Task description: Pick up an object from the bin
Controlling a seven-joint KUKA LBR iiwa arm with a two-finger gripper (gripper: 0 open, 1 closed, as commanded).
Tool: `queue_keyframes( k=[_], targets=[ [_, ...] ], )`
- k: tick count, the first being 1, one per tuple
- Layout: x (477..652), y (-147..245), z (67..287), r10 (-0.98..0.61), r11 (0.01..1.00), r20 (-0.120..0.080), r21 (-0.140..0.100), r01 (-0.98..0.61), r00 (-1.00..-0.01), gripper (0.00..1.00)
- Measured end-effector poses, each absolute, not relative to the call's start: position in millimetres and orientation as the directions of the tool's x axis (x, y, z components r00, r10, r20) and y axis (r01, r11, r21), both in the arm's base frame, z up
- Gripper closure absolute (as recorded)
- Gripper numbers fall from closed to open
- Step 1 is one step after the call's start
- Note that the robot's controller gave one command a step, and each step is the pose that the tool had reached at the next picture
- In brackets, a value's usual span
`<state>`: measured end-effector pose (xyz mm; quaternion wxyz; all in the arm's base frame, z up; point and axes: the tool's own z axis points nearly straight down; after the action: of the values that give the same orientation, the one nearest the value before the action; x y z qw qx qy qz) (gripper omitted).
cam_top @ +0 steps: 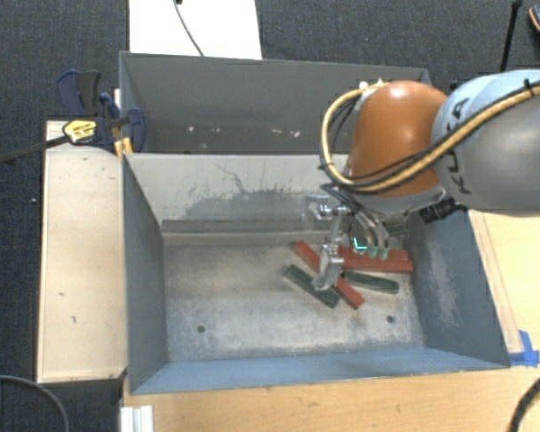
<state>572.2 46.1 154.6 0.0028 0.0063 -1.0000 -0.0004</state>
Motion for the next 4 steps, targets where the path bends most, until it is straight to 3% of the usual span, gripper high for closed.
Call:
queue_keyframes(
  k=[1,2,3,4],
  targets=[
    [574.0,46,159,-0.011,1.000,-0.003,0.001,-0.011,-1.000,0.00],
    [553.5,13,112,0.060,0.998,-0.007,0.002,0.060,-0.998,0.00],
    [527.2,-4,107,0.138,0.990,0.005,0.000,0.138,-0.990,0.00],
    [528.1,13,121,0.313,0.950,-0.003,0.001,0.313,-0.950,0.00]
  ],
)
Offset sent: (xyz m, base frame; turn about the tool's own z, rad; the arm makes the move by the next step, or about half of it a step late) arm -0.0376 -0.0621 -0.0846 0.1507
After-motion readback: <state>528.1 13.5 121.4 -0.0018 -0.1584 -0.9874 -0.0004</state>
